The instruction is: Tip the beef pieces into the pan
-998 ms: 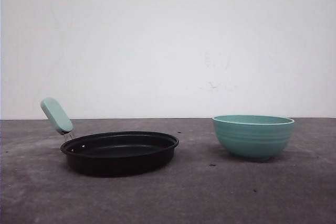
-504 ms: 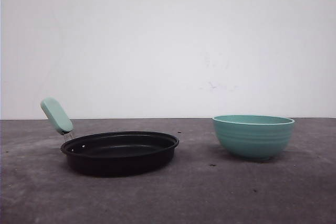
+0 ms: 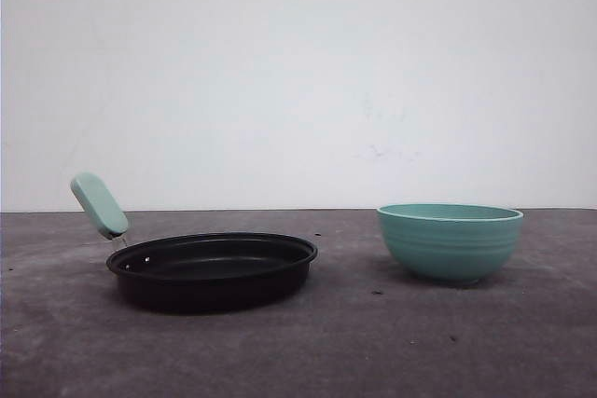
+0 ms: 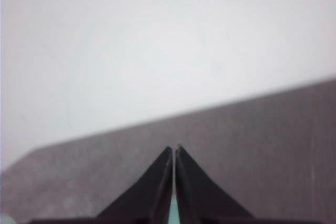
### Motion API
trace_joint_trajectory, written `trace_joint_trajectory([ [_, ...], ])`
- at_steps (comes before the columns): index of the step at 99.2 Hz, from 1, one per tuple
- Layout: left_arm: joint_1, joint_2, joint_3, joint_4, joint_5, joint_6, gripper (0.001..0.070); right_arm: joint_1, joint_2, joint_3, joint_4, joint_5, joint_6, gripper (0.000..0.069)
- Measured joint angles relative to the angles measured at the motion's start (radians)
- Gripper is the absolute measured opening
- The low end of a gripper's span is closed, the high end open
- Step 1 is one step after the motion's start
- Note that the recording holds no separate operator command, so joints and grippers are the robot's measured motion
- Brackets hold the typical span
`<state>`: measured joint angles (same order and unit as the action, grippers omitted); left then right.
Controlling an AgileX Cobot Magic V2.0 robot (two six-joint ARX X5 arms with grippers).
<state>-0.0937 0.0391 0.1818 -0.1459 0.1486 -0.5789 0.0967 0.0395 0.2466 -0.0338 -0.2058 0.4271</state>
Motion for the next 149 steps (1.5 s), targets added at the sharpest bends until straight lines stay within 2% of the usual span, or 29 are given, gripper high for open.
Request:
trace_joint_trajectory([
  [8,0.0,0.084,0.152,-0.072,0.001,0.003,0.0023,0.0,0.063,0.13,-0.085,0.0,-0.011,0.0008],
  [18,0.0,0.243,0.332,-0.146,0.02,0.035,0.0023,0.0,0.179,0.286,-0.171,0.0,-0.062,0.0008],
  [36,0.0,0.565,0.724,-0.238,0.117,0.104,0.0023,0.0,0.401,0.613,-0.26,-0.003,-0.166,0.0008],
  [51,-0.005,0.763,1.078,-0.344,0.124,0.172,0.0029,0.0,0.522,0.849,-0.367,-0.004,-0.223,0.0008],
  [58,-0.011,0.81,1.2,-0.369,0.135,0.201,0.0083,0.0,0.553,0.922,-0.427,-0.004,-0.24,0.0008],
  [65,-0.023,0.823,1.268,-0.39,0.139,0.222,0.0204,0.0,0.564,0.962,-0.475,-0.018,-0.246,0.0011],
  [69,-0.029,0.822,1.276,-0.399,0.139,0.227,0.0295,0.0,0.564,0.969,-0.488,-0.04,-0.249,0.0037],
  [72,-0.033,0.819,1.276,-0.413,0.139,0.23,0.0368,0.0,0.562,0.969,-0.494,-0.055,-0.249,0.0084],
  [80,-0.042,0.813,1.276,-0.457,0.141,0.238,0.054,0.0,0.562,0.969,-0.512,-0.062,-0.249,0.0305],
  [90,-0.042,0.817,1.276,-0.499,0.14,0.243,0.0637,0.0,0.563,0.969,-0.533,-0.058,-0.247,0.0606],
  [95,-0.042,0.821,1.275,-0.516,0.138,0.244,0.0654,0.0,0.563,0.969,-0.542,-0.056,-0.247,0.0682],
  [105,-0.042,0.832,1.271,-0.559,0.127,0.246,0.0664,0.0,0.563,0.969,-0.564,-0.055,-0.246,0.0682],
  [117,-0.062,0.821,1.227,-0.571,0.069,0.248,0.0666,0.0,0.565,0.969,-0.604,-0.055,-0.247,0.0682],
  [135,-0.072,0.764,0.972,-0.473,0.06,0.251,0.0666,0.0,0.57,0.969,-0.649,-0.053,-0.248,0.0682],
  [142,-0.072,0.758,0.826,-0.404,0.066,0.216,0.0666,0.0,0.571,0.969,-0.653,-0.053,-0.248,0.0682],
  [149,-0.072,0.775,0.669,-0.312,0.107,0.144,0.0666,0.0,0.571,0.969,-0.665,-0.053,-0.248,0.0682],
])
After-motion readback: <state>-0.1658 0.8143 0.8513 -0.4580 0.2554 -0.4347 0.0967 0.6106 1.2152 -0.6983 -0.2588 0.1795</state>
